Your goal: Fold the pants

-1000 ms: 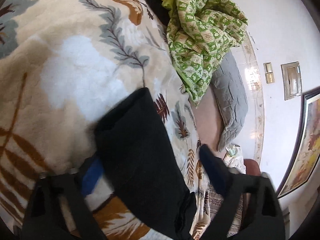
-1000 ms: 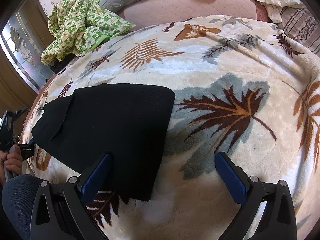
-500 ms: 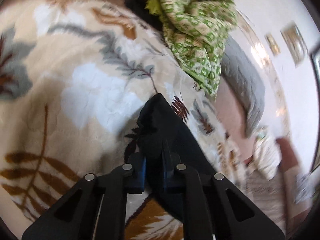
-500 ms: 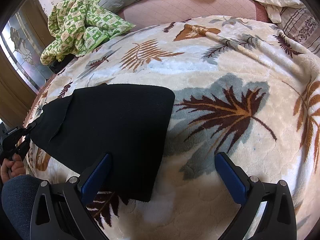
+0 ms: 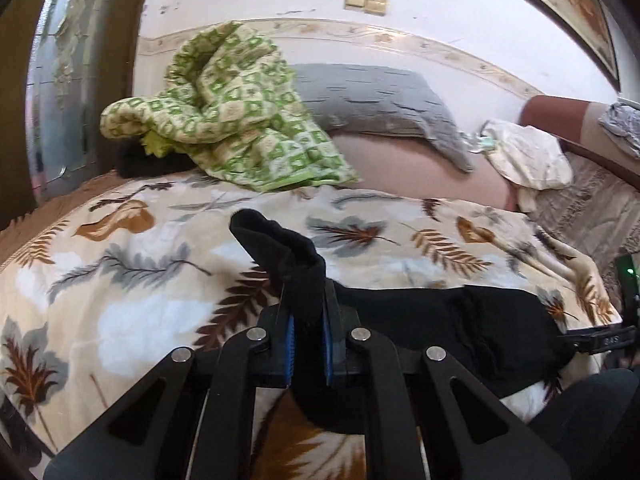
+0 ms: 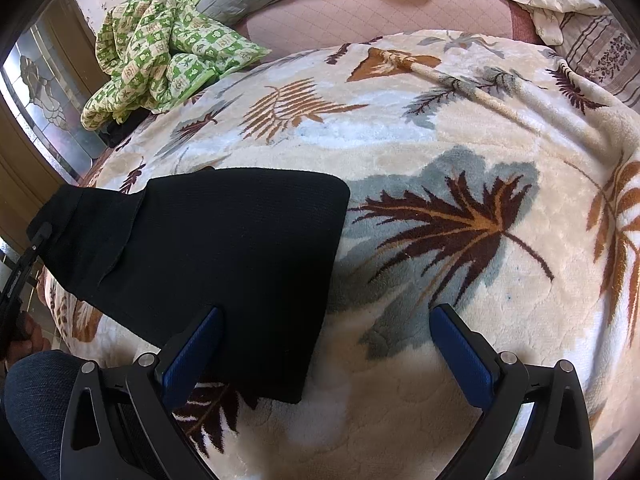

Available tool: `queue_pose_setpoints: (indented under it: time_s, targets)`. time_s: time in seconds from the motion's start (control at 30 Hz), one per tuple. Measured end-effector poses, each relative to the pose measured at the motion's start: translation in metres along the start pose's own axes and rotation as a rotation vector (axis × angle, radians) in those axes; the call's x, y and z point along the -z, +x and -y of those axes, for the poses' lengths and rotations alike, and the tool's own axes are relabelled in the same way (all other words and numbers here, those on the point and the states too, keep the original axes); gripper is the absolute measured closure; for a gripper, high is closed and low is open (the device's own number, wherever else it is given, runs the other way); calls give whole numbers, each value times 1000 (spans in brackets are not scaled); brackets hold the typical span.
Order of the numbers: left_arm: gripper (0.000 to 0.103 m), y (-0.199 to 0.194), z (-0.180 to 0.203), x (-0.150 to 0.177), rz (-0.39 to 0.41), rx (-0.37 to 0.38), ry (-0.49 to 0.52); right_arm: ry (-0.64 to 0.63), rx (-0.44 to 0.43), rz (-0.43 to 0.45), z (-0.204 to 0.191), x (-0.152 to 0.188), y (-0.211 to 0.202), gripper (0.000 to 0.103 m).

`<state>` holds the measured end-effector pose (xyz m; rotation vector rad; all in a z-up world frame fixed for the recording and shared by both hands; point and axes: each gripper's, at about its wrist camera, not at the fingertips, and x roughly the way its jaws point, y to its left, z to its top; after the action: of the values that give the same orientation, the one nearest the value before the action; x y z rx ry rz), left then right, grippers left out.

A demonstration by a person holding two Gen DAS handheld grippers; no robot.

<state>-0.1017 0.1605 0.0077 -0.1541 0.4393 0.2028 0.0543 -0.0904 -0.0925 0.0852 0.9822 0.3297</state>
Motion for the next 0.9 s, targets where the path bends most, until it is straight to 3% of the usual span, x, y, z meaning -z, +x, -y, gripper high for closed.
queue_pose_setpoints:
  time_s: [0.5, 0.73, 0.9]
  targets:
    - [95, -3, 7, -18, -6, 59, -39, 25, 5, -18, 0, -3, 1, 1]
    - [95, -14, 52, -38, -8, 283, -21, 39, 4, -38, 0, -6, 2, 1]
    - [95, 2, 106, -39, -81, 428, 48, 48, -39, -24, 7, -7, -9, 1]
